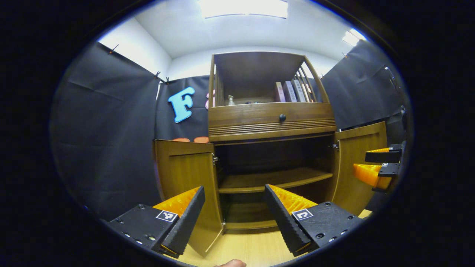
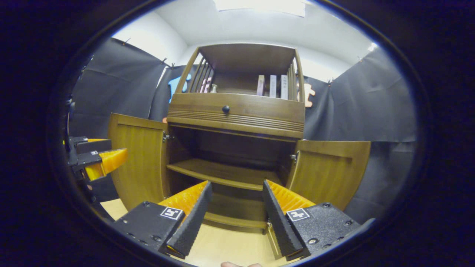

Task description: Open the right door of the double-door shoe cabinet with the right hand, and open the left door with the left hand.

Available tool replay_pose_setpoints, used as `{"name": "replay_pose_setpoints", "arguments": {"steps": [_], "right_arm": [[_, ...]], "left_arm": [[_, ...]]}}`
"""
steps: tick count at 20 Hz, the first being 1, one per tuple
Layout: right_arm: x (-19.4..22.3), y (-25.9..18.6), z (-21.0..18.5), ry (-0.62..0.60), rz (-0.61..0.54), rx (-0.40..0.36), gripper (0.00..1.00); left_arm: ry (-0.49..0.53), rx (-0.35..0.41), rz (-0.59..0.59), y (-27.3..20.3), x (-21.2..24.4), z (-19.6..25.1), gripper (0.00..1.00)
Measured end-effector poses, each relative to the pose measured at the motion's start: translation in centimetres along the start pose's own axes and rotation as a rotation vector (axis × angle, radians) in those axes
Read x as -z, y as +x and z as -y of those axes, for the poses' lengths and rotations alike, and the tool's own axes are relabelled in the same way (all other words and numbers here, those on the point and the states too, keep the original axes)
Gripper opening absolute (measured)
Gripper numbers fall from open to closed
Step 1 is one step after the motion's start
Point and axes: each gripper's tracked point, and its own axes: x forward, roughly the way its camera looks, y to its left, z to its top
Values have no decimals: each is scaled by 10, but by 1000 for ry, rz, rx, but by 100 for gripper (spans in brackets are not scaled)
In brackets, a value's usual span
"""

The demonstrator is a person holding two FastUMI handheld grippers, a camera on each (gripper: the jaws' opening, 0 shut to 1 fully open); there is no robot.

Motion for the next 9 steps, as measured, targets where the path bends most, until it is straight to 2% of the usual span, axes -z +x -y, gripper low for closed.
{"name": "replay_pose_setpoints", "arguments": {"steps": [1,2,7,8,9], "right_arm": [[-1,-1,3,1,2,8,93],[-1,-1,6,1,2,13,87],[-5,-2,11,-1,9,20,87],[-6,-2,12,3,12,20,94],[-8,-1,12,9,15,21,81]], "left_arm": [[0,10,1,1,-2,5,96],[7,12,-2,1,-2,9,96],[1,21,7,2,-8,18,96],[-6,22,10,2,-10,19,96],[-10,22,12,2,-11,20,96]]}}
